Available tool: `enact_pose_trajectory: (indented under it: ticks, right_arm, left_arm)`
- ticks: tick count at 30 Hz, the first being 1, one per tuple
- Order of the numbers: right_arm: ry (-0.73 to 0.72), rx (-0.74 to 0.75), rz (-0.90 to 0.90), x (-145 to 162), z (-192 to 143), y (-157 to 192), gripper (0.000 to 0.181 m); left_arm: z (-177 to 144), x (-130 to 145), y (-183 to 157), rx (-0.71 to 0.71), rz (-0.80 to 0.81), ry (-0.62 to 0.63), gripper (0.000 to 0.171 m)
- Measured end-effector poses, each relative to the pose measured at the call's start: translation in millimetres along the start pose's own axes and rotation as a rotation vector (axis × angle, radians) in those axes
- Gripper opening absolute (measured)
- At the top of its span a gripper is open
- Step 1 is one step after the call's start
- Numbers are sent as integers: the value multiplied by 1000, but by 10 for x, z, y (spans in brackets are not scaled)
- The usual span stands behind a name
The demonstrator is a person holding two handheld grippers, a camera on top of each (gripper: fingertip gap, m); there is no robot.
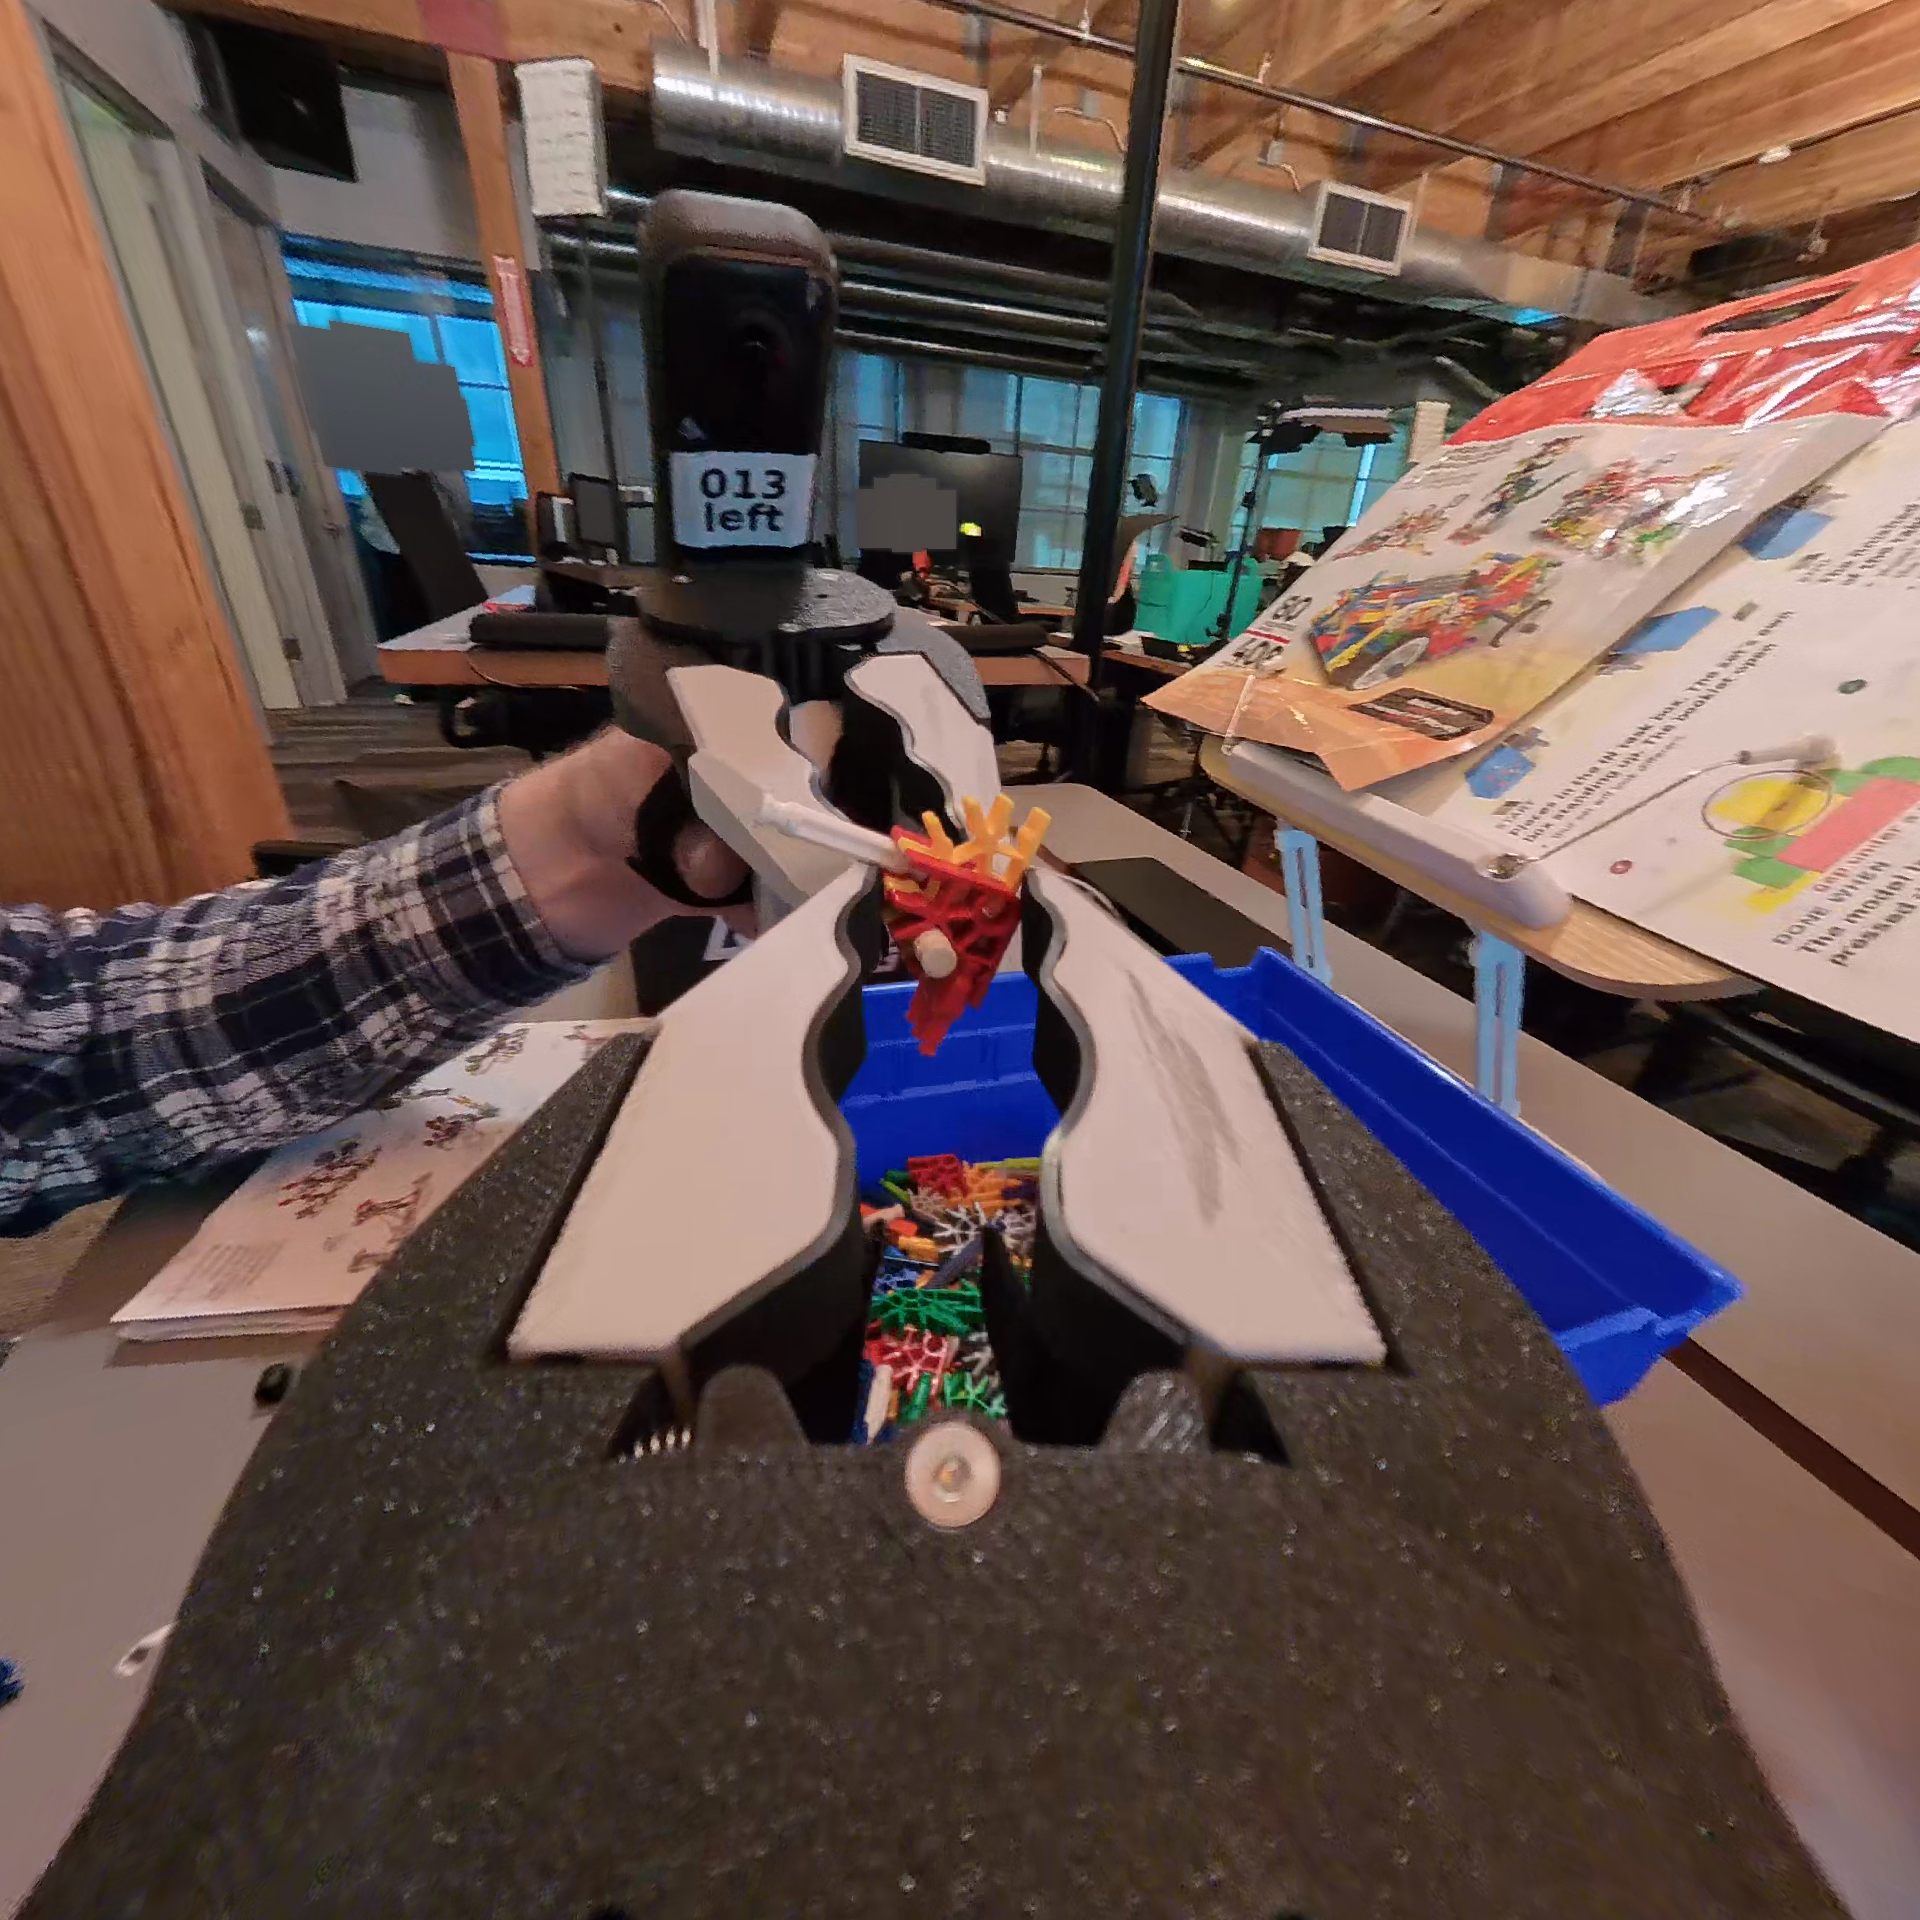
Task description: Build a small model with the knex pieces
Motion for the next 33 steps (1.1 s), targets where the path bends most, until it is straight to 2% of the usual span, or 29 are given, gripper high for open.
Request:
enact_pose_trajectory:
  ticks: [2, 5, 10, 15, 21, 25, 27, 33]
  right_arm:
    - [-1, 60, -20, -3, -10, -38, 24]
    - [6, 176, -81, -22, -53, -111, 25]
    - [115, 299, -294, 20, 1, -67, 25]
    - [108, 353, -369, -5, 27, -10, 25]
    - [83, 440, -493, -68, 18, 48, 25]
    - [81, 483, -565, -78, 22, 78, 25]
    - [68, 479, -570, -93, 7, 76, 26]
    - [74, 502, -511, -73, 15, 43, 29]
  left_arm:
    - [-39, -19, 25, -30, 5, -6, 23]
    - [-120, -55, 34, -69, 16, 9, 39]
    - [-28, -133, -44, -108, 71, 25, 42]
    - [7, -129, -15, -163, 72, 48, 19]
    - [21, -154, 16, -163, 0, -3, 25]
    - [49, -163, 12, -144, -27, -49, 15]
    - [29, -157, 38, -182, -14, -42, 4]
    - [47, -168, 38, -263, 43, -7, 3]
Point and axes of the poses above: each gripper's, where its closed fingertips meet, z out along the fingers, x out of its underside, y = z × x across the jaws, the point moved 8 cm from there along -z, back along the fingers, and after that the axes turned 2 degrees about -y, right-handed, at the moved point
